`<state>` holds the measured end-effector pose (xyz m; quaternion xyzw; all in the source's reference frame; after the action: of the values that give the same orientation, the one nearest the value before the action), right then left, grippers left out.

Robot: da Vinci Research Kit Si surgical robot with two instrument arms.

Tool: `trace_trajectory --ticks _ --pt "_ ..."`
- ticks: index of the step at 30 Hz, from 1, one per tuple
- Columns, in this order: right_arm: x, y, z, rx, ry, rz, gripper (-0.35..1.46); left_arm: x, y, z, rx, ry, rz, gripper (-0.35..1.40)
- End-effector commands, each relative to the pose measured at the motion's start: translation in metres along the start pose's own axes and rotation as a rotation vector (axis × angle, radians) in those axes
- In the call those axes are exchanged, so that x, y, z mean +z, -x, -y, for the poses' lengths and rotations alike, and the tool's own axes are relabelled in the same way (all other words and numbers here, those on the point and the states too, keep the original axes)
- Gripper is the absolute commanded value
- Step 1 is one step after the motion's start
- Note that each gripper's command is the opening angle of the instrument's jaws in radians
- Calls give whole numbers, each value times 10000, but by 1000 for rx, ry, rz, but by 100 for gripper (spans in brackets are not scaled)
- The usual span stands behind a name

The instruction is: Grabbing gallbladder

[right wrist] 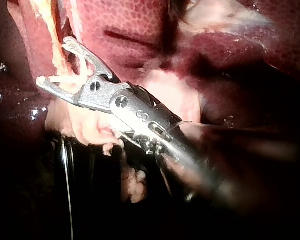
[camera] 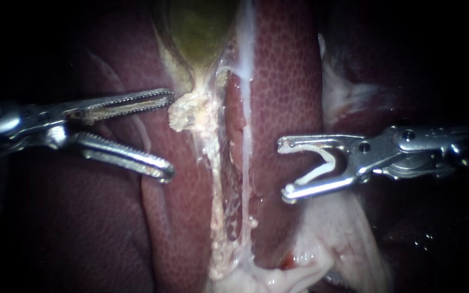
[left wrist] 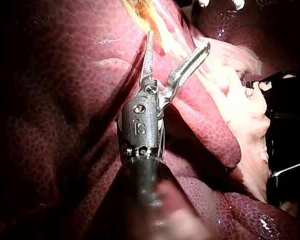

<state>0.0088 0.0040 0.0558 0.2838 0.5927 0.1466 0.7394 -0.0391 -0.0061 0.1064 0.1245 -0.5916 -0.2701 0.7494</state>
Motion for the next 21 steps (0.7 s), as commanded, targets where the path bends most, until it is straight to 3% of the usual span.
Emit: trace_trajectory --ticks 1,7,21 --pt "0 0 0 0 0 0 59 2 -1 -1 0 1 0 69" --pt "1 0 0 0 0 0 59 8 -5 -5 1 5 0 61" --pt "1 0 0 0 1 0 60 16 -3 -8 -66 23 10 44"
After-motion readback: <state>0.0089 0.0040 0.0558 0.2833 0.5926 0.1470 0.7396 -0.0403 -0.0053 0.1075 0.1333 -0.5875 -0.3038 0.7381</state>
